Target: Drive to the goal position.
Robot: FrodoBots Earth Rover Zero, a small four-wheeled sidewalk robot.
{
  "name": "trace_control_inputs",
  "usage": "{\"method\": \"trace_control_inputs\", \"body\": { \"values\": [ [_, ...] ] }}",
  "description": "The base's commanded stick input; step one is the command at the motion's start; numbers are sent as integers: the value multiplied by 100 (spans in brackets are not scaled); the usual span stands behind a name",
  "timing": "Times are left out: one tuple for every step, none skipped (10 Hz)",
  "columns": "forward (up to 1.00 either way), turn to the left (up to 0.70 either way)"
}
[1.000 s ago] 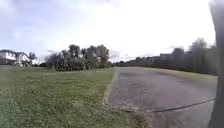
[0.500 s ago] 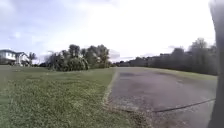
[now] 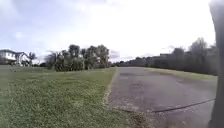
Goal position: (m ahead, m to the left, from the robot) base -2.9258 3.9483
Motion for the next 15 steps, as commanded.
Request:
{"method": "trace_control_inputs", "body": {
  "values": [
    [1,0],
    [3,0],
    [4,0],
    [0,0],
    [2,0],
    [4,0],
    [2,0],
    [0,0],
    [0,0],
    [0,0],
    [0,0],
    [0,0],
    [0,0],
    [0,0],
    [0,0]
  ]
}}
